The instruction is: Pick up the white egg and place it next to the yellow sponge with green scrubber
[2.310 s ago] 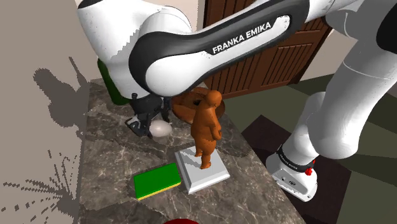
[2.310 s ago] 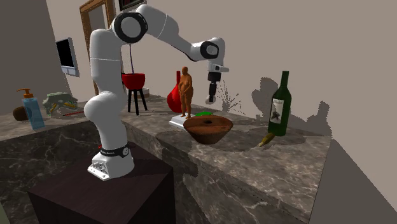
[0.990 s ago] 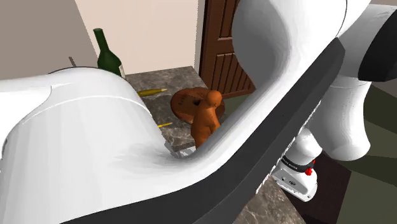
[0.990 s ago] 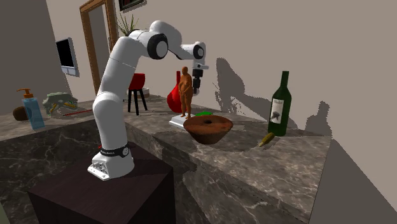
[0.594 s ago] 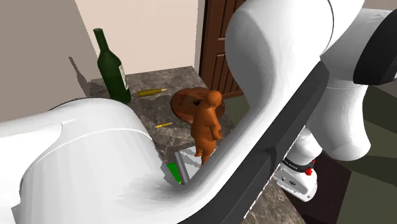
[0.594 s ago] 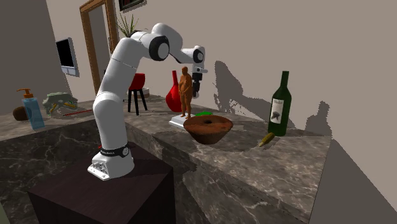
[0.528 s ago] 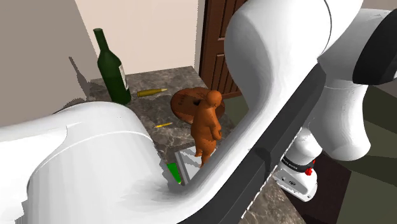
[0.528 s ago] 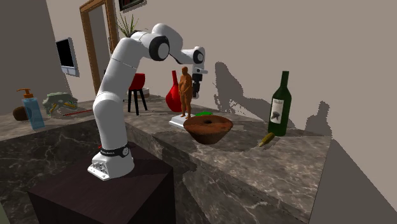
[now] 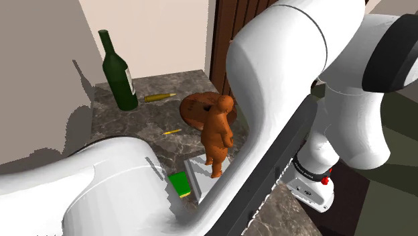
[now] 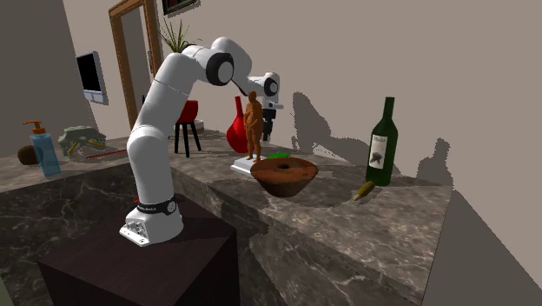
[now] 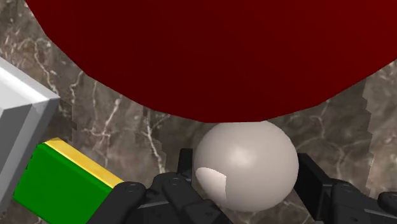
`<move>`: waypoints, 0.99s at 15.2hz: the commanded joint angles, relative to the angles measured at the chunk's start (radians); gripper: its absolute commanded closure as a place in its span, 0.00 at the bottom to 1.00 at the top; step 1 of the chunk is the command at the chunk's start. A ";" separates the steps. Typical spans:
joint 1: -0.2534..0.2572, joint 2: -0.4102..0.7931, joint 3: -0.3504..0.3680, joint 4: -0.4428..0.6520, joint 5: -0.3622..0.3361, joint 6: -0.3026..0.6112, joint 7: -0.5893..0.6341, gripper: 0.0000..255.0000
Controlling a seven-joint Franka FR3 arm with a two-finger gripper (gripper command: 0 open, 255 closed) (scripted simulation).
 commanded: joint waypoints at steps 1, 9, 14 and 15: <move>-0.001 0.006 -0.002 -0.017 -0.004 0.023 0.002 1.00; 0.013 0.033 -0.025 -0.052 -0.015 0.084 0.009 1.00; 0.030 0.027 -0.047 -0.052 -0.003 0.086 0.001 1.00; 0.025 0.018 -0.046 -0.064 0.000 0.089 -0.002 0.00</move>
